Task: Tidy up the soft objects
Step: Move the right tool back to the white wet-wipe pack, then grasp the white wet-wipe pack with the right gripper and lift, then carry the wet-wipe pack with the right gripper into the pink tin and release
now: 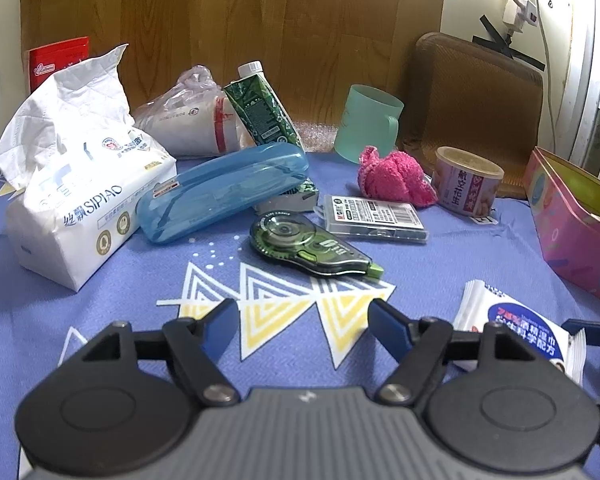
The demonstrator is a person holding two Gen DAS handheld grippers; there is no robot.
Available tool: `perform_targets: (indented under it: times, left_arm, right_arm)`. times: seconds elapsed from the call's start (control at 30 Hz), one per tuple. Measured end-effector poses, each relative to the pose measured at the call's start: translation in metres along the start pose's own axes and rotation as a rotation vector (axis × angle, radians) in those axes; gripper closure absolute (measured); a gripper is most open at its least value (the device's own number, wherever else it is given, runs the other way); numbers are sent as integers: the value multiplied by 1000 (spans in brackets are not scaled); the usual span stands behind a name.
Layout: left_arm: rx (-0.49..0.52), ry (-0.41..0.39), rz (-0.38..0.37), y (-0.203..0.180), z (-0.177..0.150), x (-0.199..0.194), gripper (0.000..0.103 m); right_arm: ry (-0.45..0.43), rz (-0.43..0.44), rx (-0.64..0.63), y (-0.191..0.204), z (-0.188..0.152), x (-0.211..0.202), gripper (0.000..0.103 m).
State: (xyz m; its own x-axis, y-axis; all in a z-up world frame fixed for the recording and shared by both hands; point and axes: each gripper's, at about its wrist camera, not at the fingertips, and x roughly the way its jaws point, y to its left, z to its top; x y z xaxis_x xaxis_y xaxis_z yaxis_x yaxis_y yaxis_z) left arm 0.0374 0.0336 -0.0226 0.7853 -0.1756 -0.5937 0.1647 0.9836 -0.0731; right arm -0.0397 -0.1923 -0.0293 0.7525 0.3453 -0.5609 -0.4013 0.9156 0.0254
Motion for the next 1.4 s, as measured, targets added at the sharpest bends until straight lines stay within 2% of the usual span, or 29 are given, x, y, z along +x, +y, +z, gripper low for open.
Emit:
perform_targets:
  times: [0.37,0.5,0.57,0.73,0.83,0.93,0.97,1.0,1.13,1.4]
  left_arm:
    - [-8,0,12,1,0,-1,25]
    - [-27,21,-14,3,0,-5,25]
    - [-41,28,-68,0,-3,-12,25]
    - [-97,110,-272,-17,-3,-20,28]
    - [-80,153,-334,-36,-3,-18,30]
    - [-49,162,-351,-55,-4,-14,33]
    - [-35,168,-361,-61,-4,-13,38]
    - [-24,173,-367,-66,-3,-13,39]
    - [9,162,-368,-84,5,-15,39]
    - [105,49,-432,-131,47,-26,39]
  right_arm:
    - [0,-2,-5,-2,0,-1,23]
    - [28,-12,-34,3,0,1,19]
    - [34,-4,-51,6,-2,-1,18]
    - [38,-9,-63,9,-2,-1,18]
    - [32,-9,-71,11,-3,-2,22]
    - [24,-12,-84,13,-4,-4,23]
    - [15,-12,-94,15,-5,-6,23]
    - [3,-10,-104,17,-6,-8,27]
    - [-58,-63,-104,17,-8,-17,28]
    - [-220,-201,-73,-7,5,-48,29]
